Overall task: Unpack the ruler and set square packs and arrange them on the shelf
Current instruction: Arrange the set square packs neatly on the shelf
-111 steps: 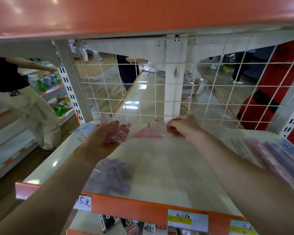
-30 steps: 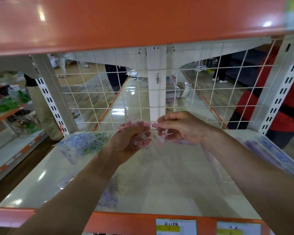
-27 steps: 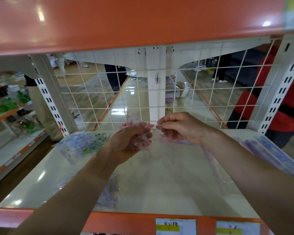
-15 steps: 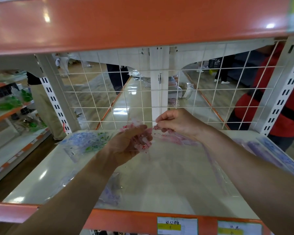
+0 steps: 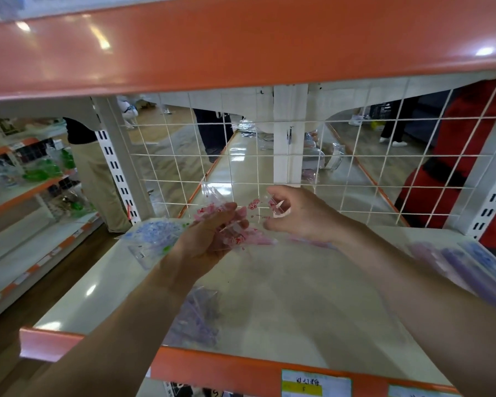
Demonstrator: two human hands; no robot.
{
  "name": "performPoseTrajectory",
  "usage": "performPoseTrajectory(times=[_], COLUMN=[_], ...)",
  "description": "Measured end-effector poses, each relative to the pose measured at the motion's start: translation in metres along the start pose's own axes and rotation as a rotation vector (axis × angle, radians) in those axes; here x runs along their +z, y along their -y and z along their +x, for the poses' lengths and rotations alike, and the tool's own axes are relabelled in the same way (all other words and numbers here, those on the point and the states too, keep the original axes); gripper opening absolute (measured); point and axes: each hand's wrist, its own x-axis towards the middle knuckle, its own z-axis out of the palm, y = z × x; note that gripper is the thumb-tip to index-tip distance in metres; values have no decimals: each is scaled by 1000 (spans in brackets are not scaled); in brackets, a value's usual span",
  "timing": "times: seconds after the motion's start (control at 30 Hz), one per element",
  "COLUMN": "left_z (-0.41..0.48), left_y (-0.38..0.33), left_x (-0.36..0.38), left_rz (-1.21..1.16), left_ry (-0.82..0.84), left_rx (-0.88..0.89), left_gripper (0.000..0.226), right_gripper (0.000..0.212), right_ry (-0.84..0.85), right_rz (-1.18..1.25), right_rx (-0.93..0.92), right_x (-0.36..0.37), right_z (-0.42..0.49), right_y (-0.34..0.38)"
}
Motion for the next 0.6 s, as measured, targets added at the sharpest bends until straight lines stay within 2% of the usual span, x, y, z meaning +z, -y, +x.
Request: performPoseTrajectory(times=[0.17,0.37,0.47,0.6], left_z=[-4,-5,-5,-9], left_y=[-4,-9,-14,-20], left_x=[-13,-28,-39,-60], left_rz=[-2,3,9,-57], left_ry=[-41,-29,-75,-153], left_rx=[4,-2,-27,-41], left_gripper=[8,17,2,14], right_gripper=[71,68,75,76], right_ry=[-2,40,58,49], right_rz=[-225,-262,-230,-237], right_rx=[-93,-124,-102,-81], right_x=[10,22,29,36], right_z=[3,15,26,39], right_y=[17,29,25,12])
